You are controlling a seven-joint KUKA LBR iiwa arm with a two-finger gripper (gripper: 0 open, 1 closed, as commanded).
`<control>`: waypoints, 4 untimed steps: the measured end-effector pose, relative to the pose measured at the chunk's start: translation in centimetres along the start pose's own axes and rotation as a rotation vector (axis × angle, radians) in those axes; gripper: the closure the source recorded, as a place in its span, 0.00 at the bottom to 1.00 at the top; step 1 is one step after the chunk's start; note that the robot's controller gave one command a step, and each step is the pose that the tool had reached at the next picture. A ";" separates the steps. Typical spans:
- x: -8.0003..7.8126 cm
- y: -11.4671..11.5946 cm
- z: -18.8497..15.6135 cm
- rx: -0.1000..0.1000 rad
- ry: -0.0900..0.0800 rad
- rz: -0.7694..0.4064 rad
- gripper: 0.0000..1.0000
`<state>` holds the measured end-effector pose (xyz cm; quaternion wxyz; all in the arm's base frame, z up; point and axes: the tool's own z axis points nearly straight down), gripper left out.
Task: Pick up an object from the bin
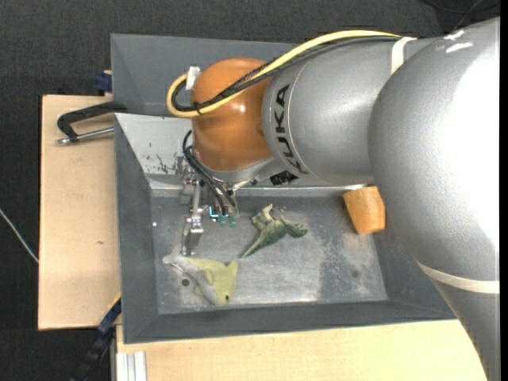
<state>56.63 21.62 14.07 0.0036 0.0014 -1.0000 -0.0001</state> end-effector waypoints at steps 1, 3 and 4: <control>5.4 -6.2 -2.1 0.003 -0.005 -0.098 0.00; 5.7 -3.7 6.7 -0.001 -0.004 -0.268 1.00; 2.1 -4.4 -17.1 0.001 -0.024 -0.526 1.00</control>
Offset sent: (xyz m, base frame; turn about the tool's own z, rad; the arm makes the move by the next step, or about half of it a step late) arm -0.0528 -0.0596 0.0199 -0.1005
